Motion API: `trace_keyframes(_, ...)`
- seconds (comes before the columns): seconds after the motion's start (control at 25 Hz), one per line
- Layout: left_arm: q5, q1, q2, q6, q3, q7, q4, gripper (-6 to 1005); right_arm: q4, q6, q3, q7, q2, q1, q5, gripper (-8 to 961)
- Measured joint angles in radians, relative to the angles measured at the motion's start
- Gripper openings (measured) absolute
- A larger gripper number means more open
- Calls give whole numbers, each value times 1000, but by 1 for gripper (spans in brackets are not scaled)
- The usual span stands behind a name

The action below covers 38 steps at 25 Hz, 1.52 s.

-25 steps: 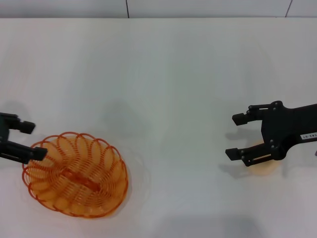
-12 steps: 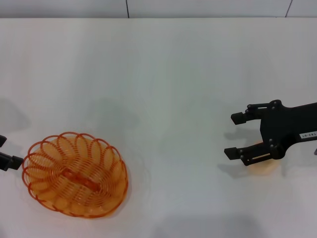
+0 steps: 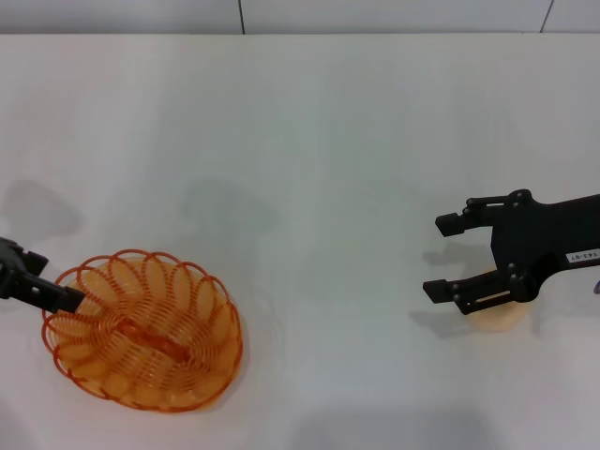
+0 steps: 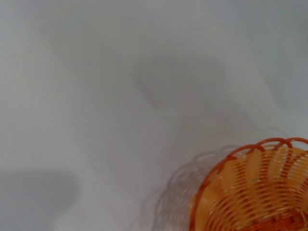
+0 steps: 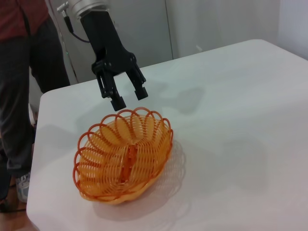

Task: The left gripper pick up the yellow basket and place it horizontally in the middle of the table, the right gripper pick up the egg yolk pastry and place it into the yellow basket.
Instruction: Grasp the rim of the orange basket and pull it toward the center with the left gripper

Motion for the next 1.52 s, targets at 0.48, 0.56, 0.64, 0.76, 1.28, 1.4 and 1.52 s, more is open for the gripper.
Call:
trace_keyframes(0.48,78,-31,-3,-50,77,-134,-24,887,0,0,0,1,1,0,0,860)
trace_keyframes(0.56,93,-40,-5,-66,84,-150,-43,887,0,0,0,1,1,0,4,860)
trace_keyframes(0.64,96,-44,-9,-76,97,-161,-57,887,0,0,-1,1,2,-1,9,860)
trace_keyframes(0.76,96,-47,-14,-84,120,-172,-63,887,0,0,-5,1,2,-2,11,860)
trace_keyframes(1.28,100,-70,-16,-101,172,-243,-98,881,0,0,-11,1,2,-4,13,860)
trace_keyframes(1.4,104,-73,-14,-101,189,-257,-98,876,0,0,-11,1,2,-4,13,860)
trace_keyframes(1.52,110,-79,-13,-99,193,-262,-99,872,0,0,-11,1,2,-6,13,860)
